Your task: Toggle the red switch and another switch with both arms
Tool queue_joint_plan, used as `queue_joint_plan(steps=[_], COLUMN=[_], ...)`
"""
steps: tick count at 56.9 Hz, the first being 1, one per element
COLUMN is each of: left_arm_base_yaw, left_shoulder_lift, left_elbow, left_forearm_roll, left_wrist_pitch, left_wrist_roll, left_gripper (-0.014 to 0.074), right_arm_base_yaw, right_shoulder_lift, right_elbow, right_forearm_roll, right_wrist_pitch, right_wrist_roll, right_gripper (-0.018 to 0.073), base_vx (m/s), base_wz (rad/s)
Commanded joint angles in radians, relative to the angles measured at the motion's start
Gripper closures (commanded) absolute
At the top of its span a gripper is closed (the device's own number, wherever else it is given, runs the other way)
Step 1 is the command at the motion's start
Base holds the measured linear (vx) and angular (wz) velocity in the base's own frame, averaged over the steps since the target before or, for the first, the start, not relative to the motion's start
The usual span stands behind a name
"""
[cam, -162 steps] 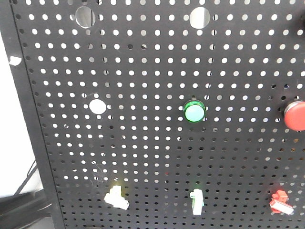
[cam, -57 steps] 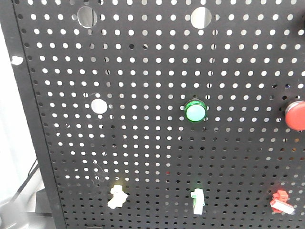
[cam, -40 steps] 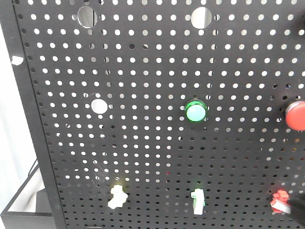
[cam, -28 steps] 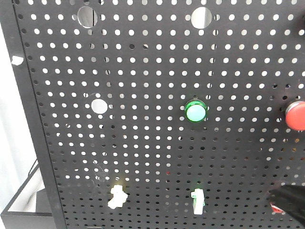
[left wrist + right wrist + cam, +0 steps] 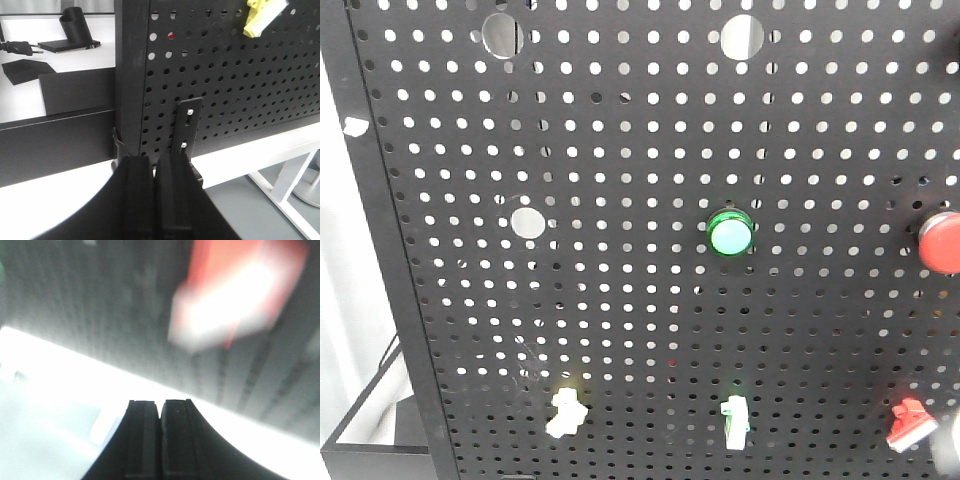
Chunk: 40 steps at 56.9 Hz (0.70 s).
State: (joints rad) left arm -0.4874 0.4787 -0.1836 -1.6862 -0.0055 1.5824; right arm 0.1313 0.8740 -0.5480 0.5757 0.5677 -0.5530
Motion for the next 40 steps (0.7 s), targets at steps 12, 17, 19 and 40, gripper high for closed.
queue_joint_plan(steps=[12,17,19,40], left_arm_base_yaw=[-0.007,-0.007,-0.007,-0.007], left_shoulder_lift=[0.003,0.003,0.003,0.003], left_elbow=[-0.026,-0.026,-0.026,-0.026], left_forearm_roll=[-0.009,-0.009,-0.009,-0.009], left_wrist_pitch=[0.011,0.011,0.011,-0.006], left_wrist_roll=[-0.005,-0.005,-0.005,-0.004], left_gripper=[0.0594,0.0594,0.0594,0.0594], right_arm_base_yaw=[-0.005,-0.005,-0.005,-0.005], right_shoulder_lift=[-0.215,-0.320,-0.383,-0.721], right_elbow=[-0.008,-0.008,-0.008,-0.008], right_forearm_roll=[-0.001,-0.053,-0.082,-0.377], right_wrist_pitch=[-0.055,-0.056,-0.056,-0.059], right_wrist_roll=[0.019,0.027,0.033,0.208], right_gripper=[0.0566,0.0566,0.0566,0.0566], base_vx=[0.00,0.00,0.00,0.00], base_wz=[0.00,0.00,0.00,0.00])
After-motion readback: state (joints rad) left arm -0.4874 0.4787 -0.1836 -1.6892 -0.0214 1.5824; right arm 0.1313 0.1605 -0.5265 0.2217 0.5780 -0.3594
